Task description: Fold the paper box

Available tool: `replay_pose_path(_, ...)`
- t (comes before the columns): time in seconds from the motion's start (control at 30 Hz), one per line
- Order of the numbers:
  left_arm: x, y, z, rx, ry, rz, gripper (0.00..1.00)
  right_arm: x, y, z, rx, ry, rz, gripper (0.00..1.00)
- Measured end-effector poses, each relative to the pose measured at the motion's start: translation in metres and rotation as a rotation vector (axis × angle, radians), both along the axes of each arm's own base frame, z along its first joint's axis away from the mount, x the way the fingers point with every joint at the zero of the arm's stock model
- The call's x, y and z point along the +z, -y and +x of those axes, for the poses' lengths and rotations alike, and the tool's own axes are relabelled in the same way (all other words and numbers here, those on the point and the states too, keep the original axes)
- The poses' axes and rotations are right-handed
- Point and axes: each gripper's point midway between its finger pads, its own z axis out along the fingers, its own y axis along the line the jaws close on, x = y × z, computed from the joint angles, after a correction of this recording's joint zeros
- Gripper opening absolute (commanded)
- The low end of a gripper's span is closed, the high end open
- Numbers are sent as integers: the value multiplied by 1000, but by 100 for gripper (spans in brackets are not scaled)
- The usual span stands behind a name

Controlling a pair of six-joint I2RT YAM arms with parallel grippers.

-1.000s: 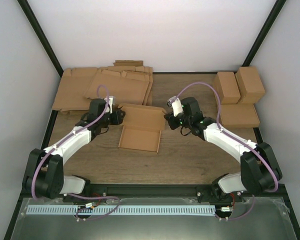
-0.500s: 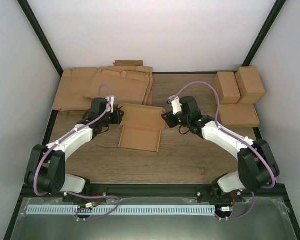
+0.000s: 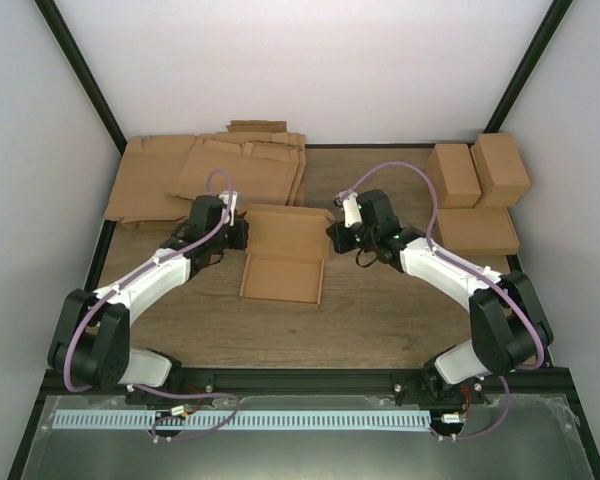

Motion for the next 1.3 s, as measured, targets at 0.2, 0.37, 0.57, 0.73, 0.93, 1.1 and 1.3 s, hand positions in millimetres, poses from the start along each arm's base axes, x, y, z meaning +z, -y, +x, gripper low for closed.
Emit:
replay_pose_path(0.2,7,11,-12,23,27,30,4,-1,8,6,-85,-19,-8,1)
replay_pose_path(0.37,14,21,-30,61,76,33,4,5,11,9,-190,3,-19,1)
replay_pose_path(0.57,23,32,-44,121,147,13,4,14,17,1,-319,76,20,1)
replay_pose_path(0.73,20,37,-58,168,193,-26,4,7,20,-12,-365,114,34,1)
replay_pose_path(0.93,2,37,-70,208,198,-72,4,-2,20,-26,-368,147,67,1)
replay_pose_path(1.1,1,38,-71,248,201,-103,4,-3,22,-34,-368,168,95,1)
replay_pose_path(1.3,-2,44,-70,297,187,-121,4,-4,27,-39,-373,191,123,1)
